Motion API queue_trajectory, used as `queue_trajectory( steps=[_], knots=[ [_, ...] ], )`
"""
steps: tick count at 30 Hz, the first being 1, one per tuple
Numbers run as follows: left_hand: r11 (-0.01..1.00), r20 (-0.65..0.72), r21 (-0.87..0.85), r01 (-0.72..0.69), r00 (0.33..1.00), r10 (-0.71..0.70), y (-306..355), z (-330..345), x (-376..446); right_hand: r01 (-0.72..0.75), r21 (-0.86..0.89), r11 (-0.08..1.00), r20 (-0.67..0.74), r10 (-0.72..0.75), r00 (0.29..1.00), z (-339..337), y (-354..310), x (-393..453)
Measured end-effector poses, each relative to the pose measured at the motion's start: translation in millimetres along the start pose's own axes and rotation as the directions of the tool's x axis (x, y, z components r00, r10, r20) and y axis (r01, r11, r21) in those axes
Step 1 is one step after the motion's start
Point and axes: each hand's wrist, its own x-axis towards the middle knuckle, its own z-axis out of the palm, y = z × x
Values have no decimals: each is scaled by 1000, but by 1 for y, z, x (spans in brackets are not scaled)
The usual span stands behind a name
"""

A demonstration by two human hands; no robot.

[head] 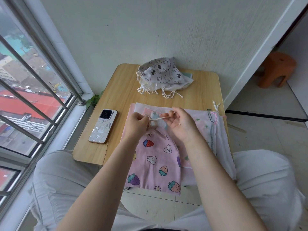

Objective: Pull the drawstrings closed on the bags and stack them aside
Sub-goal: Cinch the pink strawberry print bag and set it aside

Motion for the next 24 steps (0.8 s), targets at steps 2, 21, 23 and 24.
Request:
queue_trajectory(
  steps=[2,21,23,24],
  knots=[
    [999,-50,4,43,998,-43,-4,-7,4,31,22,999,-32,-30,999,-3,-6,3],
    [758,-71,645,-98,980,188,2,-15,6,212,-923,-321,195,83,977,22,-8,-6],
    [734,17,610,-298,931,364,0,-16,9,208,-931,-299,197,68,978,22,-7,-8],
    [752,116,527,-396,910,398,2,-16,9,212,-932,-293,204,58,977,22,-7,-8]
  ],
)
